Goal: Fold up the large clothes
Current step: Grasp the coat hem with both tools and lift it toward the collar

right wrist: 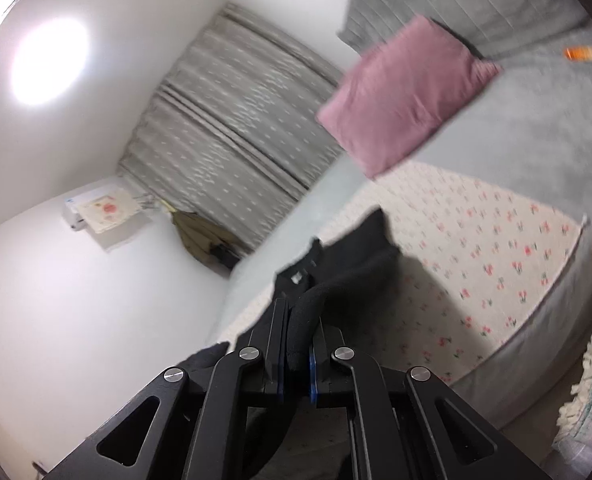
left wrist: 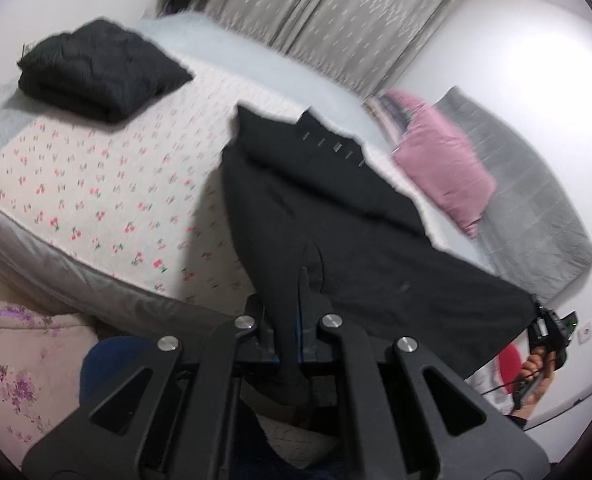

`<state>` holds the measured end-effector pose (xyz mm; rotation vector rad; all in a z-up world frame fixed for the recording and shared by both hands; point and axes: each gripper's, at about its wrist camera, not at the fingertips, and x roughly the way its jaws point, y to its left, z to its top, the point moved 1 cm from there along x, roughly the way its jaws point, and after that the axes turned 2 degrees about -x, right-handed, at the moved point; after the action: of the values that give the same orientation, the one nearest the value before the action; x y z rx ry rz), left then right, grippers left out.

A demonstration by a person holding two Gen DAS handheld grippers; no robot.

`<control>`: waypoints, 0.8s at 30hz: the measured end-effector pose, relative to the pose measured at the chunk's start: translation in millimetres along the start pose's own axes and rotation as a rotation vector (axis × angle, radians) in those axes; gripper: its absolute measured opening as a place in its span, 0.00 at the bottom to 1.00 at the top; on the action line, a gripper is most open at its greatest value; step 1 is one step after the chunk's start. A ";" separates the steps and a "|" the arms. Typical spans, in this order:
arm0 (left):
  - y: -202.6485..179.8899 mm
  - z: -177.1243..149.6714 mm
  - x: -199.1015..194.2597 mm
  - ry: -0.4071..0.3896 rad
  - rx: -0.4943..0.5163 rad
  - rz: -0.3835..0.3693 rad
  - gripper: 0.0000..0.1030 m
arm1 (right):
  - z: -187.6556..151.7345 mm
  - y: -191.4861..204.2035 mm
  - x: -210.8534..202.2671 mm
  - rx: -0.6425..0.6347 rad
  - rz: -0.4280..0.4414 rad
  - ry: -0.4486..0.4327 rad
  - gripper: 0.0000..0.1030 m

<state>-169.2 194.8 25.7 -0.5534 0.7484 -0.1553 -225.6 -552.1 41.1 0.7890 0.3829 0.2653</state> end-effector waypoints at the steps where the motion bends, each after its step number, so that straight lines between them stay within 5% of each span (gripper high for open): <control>1: -1.5 1.7 -6.3 -0.012 -0.002 -0.010 0.06 | 1.7 6.6 -5.8 -0.013 0.009 -0.015 0.07; 6: 3.4 14.1 -8.0 -0.061 -0.032 -0.002 0.06 | 9.2 16.8 -14.5 -0.040 0.033 -0.055 0.07; 13: 25.5 28.9 42.2 0.023 -0.156 0.031 0.06 | 11.0 -14.0 23.3 0.034 -0.023 -0.009 0.07; 24: 15.0 71.0 72.2 -0.009 -0.180 0.048 0.06 | 30.0 -22.5 74.5 0.053 0.004 -0.031 0.07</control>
<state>-69.1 213.9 16.8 -0.7060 0.7705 -0.0406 -143.7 -558.8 26.4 0.8450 0.3599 0.2469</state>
